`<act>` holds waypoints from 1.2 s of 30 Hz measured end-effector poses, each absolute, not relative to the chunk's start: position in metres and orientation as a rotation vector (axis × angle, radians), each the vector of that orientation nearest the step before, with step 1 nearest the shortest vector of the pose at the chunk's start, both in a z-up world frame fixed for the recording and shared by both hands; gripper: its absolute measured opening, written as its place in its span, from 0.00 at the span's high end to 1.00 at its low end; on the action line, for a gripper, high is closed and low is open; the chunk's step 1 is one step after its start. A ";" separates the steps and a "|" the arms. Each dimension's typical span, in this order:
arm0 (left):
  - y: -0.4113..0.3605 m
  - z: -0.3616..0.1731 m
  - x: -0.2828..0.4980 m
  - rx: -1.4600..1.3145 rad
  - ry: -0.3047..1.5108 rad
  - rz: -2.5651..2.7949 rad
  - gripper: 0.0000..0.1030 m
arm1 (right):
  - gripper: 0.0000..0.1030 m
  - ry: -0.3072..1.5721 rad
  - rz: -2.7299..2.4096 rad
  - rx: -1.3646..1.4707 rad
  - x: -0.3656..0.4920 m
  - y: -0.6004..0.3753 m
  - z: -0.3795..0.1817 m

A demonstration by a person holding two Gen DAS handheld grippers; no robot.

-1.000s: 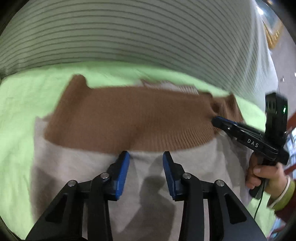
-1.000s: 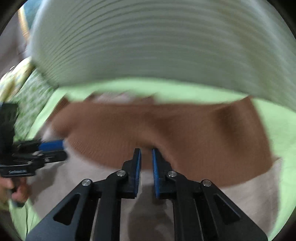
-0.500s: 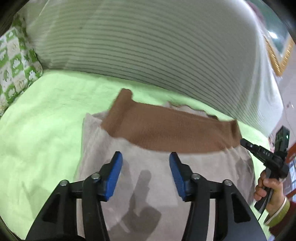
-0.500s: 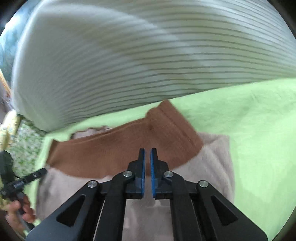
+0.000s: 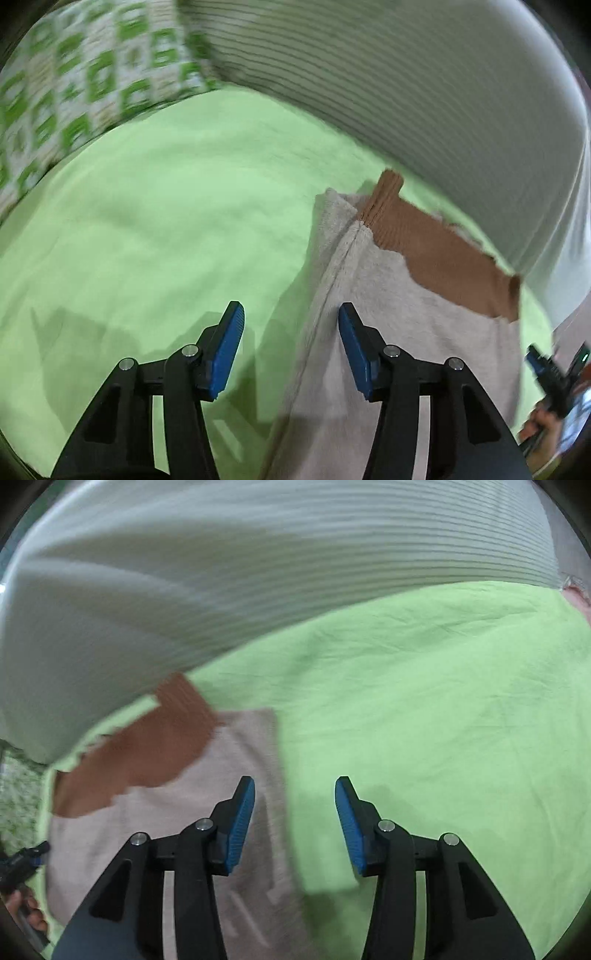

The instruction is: Fold small clothes

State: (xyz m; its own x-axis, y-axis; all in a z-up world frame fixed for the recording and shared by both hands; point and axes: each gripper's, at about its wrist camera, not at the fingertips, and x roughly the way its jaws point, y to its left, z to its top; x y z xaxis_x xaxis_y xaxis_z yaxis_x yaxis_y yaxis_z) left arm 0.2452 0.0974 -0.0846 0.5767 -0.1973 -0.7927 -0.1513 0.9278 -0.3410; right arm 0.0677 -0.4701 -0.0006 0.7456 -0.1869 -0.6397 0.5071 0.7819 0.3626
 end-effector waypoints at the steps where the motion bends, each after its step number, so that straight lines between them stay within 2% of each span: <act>1: 0.100 -0.083 0.236 -0.419 0.969 -0.016 0.40 | 0.54 0.610 -0.379 0.535 0.064 -0.460 0.006; 5: 0.086 -0.089 0.202 -0.483 1.002 -0.012 0.33 | 0.54 0.603 -0.262 0.489 0.068 -0.404 0.015; 7: 0.078 -0.099 0.180 -0.510 1.046 -0.005 0.24 | 0.54 0.625 -0.195 0.454 0.079 -0.368 0.009; 10: 0.066 -0.114 0.157 -0.569 1.093 0.015 0.21 | 0.54 0.670 -0.089 0.403 0.090 -0.328 0.003; 15: 0.055 -0.132 0.143 -0.700 1.128 0.027 0.21 | 0.54 0.706 -0.051 0.414 0.118 -0.303 -0.022; 22: 0.048 -0.137 0.155 -0.788 1.096 0.014 0.20 | 0.54 0.712 -0.068 0.409 0.127 -0.302 -0.022; 28: 0.039 -0.137 0.164 -0.794 1.074 0.040 0.20 | 0.54 0.697 -0.061 0.380 0.131 -0.300 -0.014; 36: 0.038 -0.140 0.161 -0.784 1.069 0.053 0.20 | 0.54 0.766 0.178 0.392 0.197 -0.269 -0.015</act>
